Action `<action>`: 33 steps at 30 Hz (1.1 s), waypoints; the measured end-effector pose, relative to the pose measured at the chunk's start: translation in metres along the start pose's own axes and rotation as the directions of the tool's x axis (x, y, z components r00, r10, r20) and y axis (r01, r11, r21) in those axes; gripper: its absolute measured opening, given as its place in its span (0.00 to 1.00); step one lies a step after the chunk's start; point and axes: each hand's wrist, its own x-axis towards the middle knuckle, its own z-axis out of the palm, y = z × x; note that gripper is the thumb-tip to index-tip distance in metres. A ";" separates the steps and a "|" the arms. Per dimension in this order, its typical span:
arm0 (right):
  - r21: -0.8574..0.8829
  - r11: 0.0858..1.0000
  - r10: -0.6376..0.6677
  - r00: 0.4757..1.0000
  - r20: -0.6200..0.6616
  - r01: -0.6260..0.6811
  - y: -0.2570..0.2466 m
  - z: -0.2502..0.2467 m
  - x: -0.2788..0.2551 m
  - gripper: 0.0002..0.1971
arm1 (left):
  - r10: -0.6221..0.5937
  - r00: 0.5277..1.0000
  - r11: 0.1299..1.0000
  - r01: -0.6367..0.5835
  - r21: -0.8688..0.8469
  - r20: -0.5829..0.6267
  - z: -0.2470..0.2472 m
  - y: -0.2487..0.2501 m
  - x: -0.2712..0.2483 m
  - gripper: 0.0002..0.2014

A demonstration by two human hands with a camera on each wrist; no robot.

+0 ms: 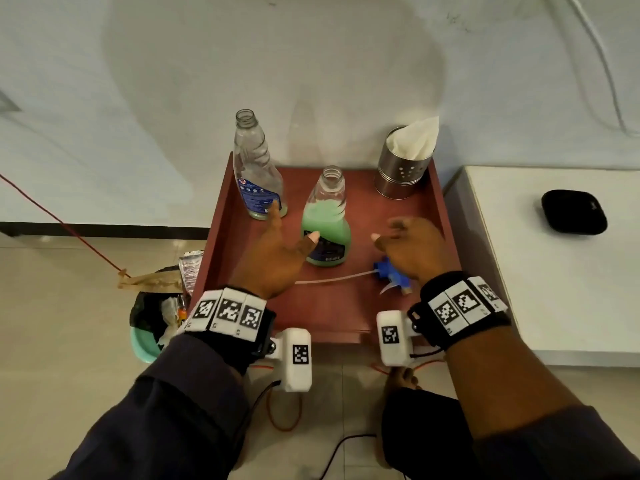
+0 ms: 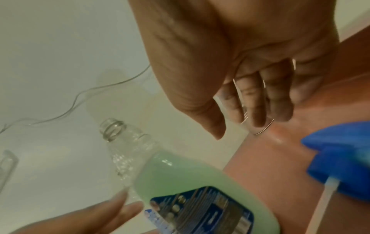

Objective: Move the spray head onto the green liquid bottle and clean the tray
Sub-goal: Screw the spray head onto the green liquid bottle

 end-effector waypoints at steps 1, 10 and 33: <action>-0.006 1.000 0.016 0.999 -0.033 -0.016 0.005 -0.003 0.005 0.26 | 0.014 0.999 0.999 -0.016 -0.039 -0.030 -0.004 -0.002 -0.004 0.48; -0.347 0.930 0.195 0.961 0.197 -0.117 0.029 0.006 0.018 0.29 | 0.042 0.986 0.991 -0.062 -0.122 -0.159 0.015 -0.019 -0.033 0.48; 0.222 0.767 -0.598 0.796 -0.096 0.603 -0.104 -0.067 -0.091 0.19 | 0.626 0.777 0.780 -0.620 0.092 -0.069 0.006 0.010 -0.051 0.17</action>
